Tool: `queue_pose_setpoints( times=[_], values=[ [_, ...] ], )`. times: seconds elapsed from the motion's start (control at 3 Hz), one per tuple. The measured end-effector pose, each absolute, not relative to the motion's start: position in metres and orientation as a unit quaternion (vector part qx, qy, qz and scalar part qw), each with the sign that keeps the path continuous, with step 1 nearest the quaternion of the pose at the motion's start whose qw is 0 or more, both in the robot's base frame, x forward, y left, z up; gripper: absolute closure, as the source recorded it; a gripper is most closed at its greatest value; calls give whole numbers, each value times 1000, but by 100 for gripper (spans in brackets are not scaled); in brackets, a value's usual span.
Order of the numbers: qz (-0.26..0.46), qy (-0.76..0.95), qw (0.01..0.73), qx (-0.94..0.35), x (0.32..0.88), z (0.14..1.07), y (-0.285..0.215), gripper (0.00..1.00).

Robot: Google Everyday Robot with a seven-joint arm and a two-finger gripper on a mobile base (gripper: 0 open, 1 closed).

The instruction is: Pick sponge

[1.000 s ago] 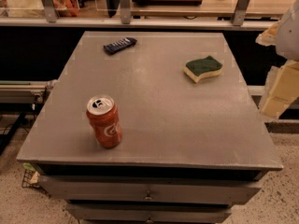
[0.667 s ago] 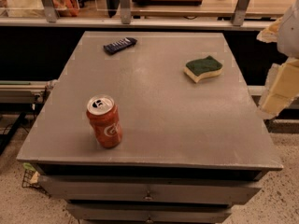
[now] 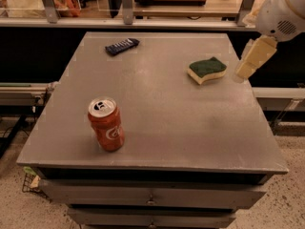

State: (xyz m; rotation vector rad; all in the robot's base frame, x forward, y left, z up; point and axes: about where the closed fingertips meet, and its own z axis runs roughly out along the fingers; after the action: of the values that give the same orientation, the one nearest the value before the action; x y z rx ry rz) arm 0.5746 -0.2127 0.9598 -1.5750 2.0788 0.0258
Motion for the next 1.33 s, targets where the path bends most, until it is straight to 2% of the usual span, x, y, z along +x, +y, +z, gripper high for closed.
queue_pose_setpoints(
  times=[0.67, 1.33],
  values=[
    [54, 781, 267, -562, 645, 919, -205, 0],
    [92, 793, 237, -554, 678, 870, -207, 0]
  ],
)
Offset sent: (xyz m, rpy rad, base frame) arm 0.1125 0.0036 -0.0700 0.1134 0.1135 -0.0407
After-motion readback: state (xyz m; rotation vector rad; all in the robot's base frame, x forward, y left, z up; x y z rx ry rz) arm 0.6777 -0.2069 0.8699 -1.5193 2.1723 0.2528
